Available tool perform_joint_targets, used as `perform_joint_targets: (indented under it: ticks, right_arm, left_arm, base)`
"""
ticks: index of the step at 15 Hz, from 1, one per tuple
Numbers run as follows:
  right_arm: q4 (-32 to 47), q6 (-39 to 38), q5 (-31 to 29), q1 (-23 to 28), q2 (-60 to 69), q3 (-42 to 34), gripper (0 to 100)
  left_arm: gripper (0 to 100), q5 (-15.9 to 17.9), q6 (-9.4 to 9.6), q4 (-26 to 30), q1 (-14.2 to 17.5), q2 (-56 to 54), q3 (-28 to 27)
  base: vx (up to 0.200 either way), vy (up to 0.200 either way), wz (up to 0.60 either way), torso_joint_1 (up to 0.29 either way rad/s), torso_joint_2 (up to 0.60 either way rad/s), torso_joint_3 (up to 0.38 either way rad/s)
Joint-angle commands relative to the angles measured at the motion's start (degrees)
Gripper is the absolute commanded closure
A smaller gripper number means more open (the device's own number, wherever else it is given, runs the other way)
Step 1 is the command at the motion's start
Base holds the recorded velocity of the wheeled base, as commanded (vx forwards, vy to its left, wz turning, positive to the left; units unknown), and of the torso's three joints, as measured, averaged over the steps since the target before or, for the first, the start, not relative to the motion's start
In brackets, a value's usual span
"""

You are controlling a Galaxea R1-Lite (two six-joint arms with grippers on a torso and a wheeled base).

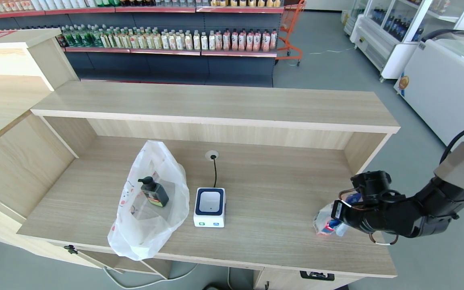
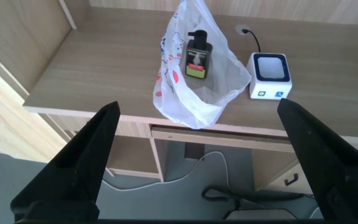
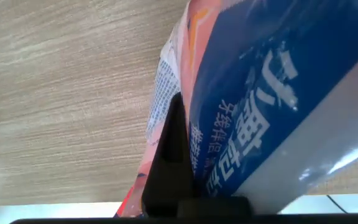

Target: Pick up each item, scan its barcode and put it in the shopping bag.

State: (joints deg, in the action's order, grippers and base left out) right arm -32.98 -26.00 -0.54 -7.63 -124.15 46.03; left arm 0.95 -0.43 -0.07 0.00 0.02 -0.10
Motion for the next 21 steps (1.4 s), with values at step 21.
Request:
perform_joint_targets:
  ticks: [21]
  right_arm:
    - [-7.4,14.8,71.1,-7.0,28.7,-11.1,100]
  left_arm:
    - [0,0.0,-0.01,0.0,0.0,0.0,0.0]
  base:
    - [0.000,0.000,0.00,0.000,0.00,0.000]
